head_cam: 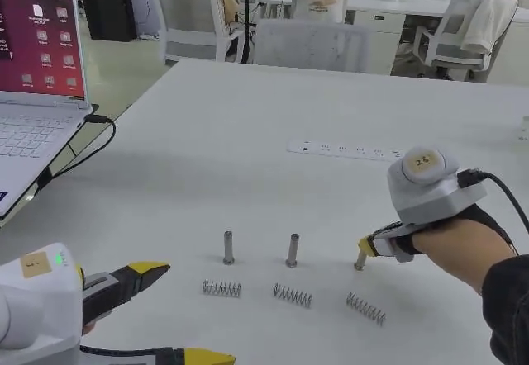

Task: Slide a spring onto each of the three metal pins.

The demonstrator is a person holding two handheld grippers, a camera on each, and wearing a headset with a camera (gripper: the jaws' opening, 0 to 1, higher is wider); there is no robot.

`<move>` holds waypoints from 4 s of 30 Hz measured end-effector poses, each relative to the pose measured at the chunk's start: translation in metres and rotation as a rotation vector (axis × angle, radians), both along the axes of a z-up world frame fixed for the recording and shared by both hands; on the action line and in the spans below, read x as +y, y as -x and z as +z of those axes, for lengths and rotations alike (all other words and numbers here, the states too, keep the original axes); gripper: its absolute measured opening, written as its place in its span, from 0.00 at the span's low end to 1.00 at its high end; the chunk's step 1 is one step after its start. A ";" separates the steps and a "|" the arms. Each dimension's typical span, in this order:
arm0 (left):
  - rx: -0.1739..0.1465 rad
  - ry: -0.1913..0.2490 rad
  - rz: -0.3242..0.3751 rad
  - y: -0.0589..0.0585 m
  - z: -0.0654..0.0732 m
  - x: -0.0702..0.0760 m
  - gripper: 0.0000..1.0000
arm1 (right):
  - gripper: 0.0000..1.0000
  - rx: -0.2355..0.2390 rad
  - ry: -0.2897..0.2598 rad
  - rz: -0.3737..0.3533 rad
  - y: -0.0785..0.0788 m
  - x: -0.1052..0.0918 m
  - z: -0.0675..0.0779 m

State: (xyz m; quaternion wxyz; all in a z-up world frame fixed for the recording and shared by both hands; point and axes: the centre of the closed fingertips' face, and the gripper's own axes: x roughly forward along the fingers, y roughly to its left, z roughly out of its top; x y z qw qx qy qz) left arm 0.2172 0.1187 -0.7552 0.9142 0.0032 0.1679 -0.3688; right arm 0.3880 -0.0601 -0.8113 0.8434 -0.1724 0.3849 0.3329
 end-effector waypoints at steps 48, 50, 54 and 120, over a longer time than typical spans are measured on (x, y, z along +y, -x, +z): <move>0.002 0.011 0.002 -0.002 -0.001 0.001 0.83 | 0.19 -0.008 -0.013 0.057 0.052 -0.025 0.005; 0.002 0.012 0.002 -0.002 -0.001 0.001 0.83 | 0.19 0.012 -0.010 0.090 0.060 -0.023 0.001; 0.003 0.012 0.004 -0.002 -0.002 0.002 0.83 | 0.19 0.042 -0.001 0.151 0.072 -0.019 -0.007; 0.033 -0.040 -0.110 -0.002 -0.007 -0.013 0.77 | 0.08 0.113 0.110 0.306 0.095 -0.013 -0.032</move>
